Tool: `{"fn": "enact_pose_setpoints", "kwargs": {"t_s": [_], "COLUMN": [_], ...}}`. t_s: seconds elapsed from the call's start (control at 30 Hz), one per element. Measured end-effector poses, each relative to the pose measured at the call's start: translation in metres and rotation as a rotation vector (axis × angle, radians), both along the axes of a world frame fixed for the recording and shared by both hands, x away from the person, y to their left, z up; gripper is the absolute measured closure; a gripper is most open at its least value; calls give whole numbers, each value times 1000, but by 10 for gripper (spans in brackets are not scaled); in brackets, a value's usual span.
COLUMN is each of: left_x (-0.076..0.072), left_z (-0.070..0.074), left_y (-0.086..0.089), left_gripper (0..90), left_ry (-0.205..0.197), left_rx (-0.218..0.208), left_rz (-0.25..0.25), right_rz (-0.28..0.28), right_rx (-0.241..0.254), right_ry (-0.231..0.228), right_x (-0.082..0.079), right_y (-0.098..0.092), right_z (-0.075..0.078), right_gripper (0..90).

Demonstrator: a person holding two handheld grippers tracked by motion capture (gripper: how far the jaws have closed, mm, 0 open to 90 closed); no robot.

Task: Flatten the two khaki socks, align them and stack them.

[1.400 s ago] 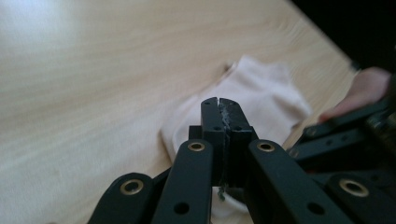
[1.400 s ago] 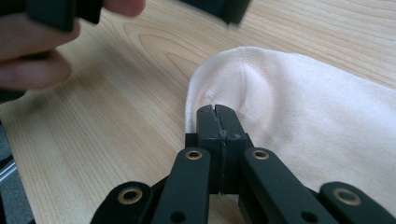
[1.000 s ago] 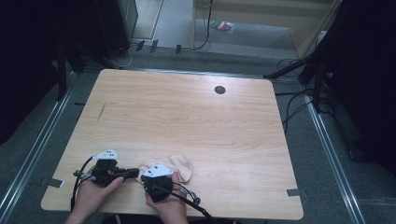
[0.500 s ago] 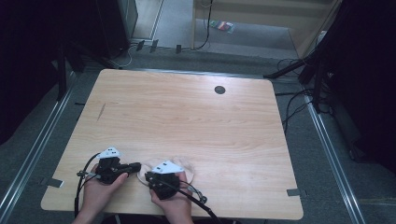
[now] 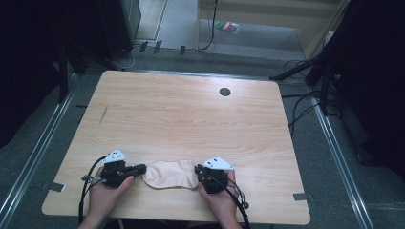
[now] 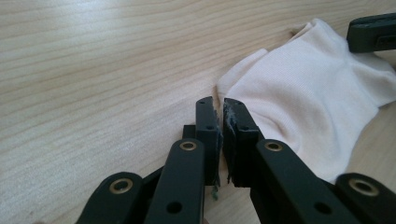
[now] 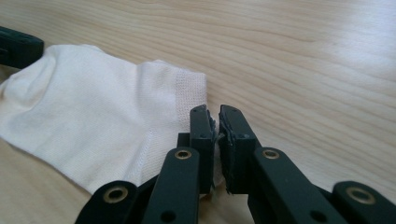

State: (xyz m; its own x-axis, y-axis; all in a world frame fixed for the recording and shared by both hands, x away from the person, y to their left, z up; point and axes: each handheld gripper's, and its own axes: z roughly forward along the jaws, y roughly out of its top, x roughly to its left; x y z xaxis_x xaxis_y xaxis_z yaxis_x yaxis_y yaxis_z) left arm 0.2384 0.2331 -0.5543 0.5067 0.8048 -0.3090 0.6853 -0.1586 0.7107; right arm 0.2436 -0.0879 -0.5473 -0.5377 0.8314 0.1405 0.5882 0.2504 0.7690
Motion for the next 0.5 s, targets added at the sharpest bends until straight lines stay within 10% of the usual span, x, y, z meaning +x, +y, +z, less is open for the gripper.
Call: {"fn": "enact_pose_setpoints", "kwargs": {"t_s": [0.1, 0.3, 0.5], "left_x": [0, -14, -11], "left_z": [1, 15, 3], "left_y": [1, 0, -15], "left_gripper": [822, 740, 738], "left_ry": [-20, -109, -45], "left_rx": [2, -135, -46], "left_rz": [29, -21, -80], "right_rz": [-50, -91, -73], "right_rx": [16, 102, 111], "right_ry": [-14, 39, 63], "right_x": [2, -4, -5], "right_y": [-5, -20, -16], "right_z": [3, 3, 0], "right_gripper": [769, 640, 864]}}
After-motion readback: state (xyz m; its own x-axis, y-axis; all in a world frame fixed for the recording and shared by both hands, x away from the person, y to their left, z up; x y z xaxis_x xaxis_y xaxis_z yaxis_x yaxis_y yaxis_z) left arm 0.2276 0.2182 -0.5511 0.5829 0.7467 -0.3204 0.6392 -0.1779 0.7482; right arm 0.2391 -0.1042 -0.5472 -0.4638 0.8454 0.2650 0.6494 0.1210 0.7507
